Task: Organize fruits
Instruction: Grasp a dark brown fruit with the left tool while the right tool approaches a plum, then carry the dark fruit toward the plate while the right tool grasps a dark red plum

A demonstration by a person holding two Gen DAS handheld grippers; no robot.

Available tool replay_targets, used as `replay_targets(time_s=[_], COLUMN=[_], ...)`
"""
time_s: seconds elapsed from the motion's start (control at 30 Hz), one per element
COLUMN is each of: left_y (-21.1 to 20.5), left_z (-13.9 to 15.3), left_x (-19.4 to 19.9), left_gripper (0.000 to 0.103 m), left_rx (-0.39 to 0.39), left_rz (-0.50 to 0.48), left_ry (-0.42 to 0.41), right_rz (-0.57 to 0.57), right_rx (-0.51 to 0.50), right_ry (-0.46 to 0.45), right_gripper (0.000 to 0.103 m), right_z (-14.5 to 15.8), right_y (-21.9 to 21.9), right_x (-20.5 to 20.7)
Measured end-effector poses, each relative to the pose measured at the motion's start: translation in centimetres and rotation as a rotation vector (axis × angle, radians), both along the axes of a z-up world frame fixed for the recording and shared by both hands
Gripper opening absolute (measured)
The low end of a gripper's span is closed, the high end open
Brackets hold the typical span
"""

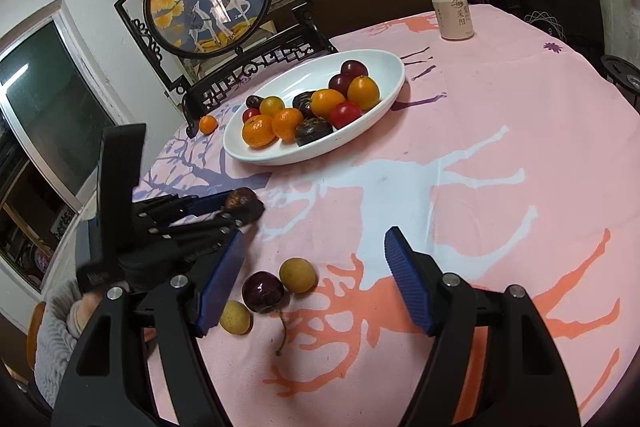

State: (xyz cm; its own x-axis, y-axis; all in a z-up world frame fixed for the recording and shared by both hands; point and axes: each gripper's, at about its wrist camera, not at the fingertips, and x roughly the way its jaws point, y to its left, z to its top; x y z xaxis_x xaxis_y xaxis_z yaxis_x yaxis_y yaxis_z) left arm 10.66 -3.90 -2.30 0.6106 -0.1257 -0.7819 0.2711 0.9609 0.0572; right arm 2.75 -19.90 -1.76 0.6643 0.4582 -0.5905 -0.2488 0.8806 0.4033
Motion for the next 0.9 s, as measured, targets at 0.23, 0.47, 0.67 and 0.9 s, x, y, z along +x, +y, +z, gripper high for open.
replay_targets(time_s=[0.23, 0.47, 0.67, 0.9], left_y=[4.0, 6.0, 4.6, 4.6], left_z=[1.1, 1.3, 1.6, 1.0], left_x=[-0.2, -0.5, -1.0, -0.8], left_gripper=[0.040, 0.041, 0.042, 0.046], left_rx=[0.027, -0.025, -0.004, 0.032], left_rz=[0.141, 0.183, 0.141, 0.143], left_ry=[-0.039, -0.025, -0.047, -0.037], right_rz=[0.084, 0.228, 0.251, 0.251], right_rx=[-0.060, -0.103, -0.107, 0.020], right_ry=[0.014, 0.021, 0.091, 0.160], right_gripper=[0.066, 0.045, 0.043, 0.029], right_z=[-0.5, -0.8, -1.5, -2.2], right_y=[1.6, 4.0, 5.5, 4.6], right_x=[-0.4, -2.4, -0.6, 1.2])
